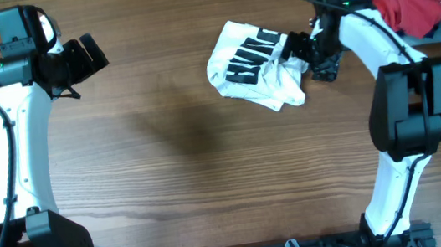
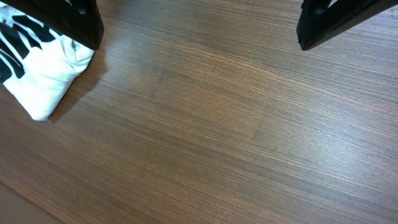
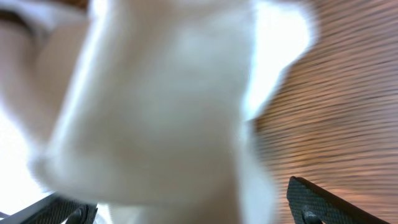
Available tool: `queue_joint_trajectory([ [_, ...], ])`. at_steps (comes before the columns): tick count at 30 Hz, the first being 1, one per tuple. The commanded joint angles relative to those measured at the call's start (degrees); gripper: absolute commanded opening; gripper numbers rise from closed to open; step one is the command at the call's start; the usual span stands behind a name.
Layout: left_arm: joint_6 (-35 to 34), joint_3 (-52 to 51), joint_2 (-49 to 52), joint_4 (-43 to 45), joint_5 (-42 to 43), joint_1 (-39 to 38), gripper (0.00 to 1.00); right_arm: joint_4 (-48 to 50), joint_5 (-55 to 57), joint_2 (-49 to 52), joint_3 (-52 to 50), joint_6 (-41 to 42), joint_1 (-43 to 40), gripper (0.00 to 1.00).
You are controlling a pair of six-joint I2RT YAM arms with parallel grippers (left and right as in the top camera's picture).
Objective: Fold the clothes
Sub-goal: 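Lift the bundle and carry it rightward toward the clothes stack, then place the white T-shirt on top of the clothes stack, right gripper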
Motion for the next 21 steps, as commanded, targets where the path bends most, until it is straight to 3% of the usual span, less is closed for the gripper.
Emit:
queue_joint_trajectory([
  [1, 0.31, -0.26, 0.44, -0.04, 0.72, 0.26, 1.00, 1.25, 0.94, -1.57, -0.70, -0.72, 3.56, 0.98],
  [16, 0.33, -0.26, 0.44, -0.92, 0.70, 0.26, 1.00, 4.02, 10.88, 3.26, -1.73, 6.95, 7.91, 0.98],
  [19, 0.33, -0.26, 0.44, -1.31, 0.70, 0.26, 1.00, 4.35, 9.68, 4.57, -1.73, 6.80, 7.91, 0.89],
  [21, 0.33, -0.26, 0.44, -1.36, 0.70, 0.26, 1.00, 6.19, 5.88, 5.77, -1.99, 4.81, 7.93, 0.66],
])
